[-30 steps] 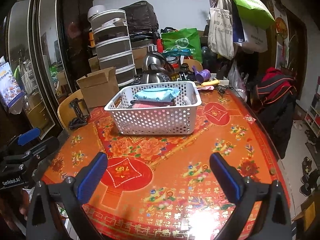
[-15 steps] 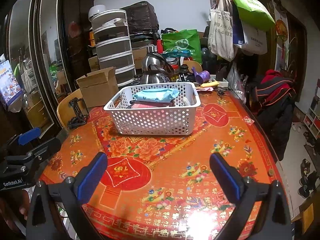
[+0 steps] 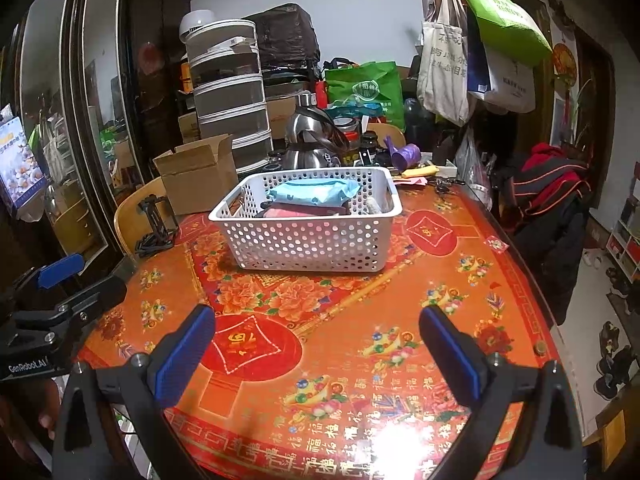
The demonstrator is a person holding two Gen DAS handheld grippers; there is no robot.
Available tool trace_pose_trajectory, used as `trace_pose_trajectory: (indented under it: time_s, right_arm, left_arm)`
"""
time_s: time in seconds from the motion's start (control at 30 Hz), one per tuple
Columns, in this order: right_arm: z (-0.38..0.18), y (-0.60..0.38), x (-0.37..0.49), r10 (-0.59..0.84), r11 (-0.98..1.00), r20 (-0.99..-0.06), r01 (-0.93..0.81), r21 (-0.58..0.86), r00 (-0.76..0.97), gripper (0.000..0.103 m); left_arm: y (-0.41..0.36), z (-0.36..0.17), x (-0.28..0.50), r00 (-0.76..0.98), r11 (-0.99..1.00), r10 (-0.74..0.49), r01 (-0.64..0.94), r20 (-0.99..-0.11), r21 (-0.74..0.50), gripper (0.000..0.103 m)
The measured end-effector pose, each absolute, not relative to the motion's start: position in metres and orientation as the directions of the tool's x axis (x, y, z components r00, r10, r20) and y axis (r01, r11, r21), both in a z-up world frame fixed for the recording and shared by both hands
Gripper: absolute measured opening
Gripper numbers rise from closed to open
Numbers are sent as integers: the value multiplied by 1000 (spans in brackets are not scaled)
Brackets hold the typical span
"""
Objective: Organize soft objects
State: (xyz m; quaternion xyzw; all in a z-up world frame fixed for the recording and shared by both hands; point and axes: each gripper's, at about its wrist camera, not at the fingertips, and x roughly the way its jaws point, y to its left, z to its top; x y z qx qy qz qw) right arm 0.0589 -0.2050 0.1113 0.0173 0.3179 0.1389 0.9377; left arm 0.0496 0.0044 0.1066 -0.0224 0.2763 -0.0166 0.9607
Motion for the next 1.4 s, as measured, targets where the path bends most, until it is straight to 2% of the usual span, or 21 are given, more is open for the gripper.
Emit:
trace_pose_trajectory:
  time_s: [1.4]
  right_arm:
    - [117, -205, 58, 270, 960, -590, -256, 109, 761, 102]
  left_arm:
    - [0, 100, 52, 844, 999, -51, 39, -533, -35, 103]
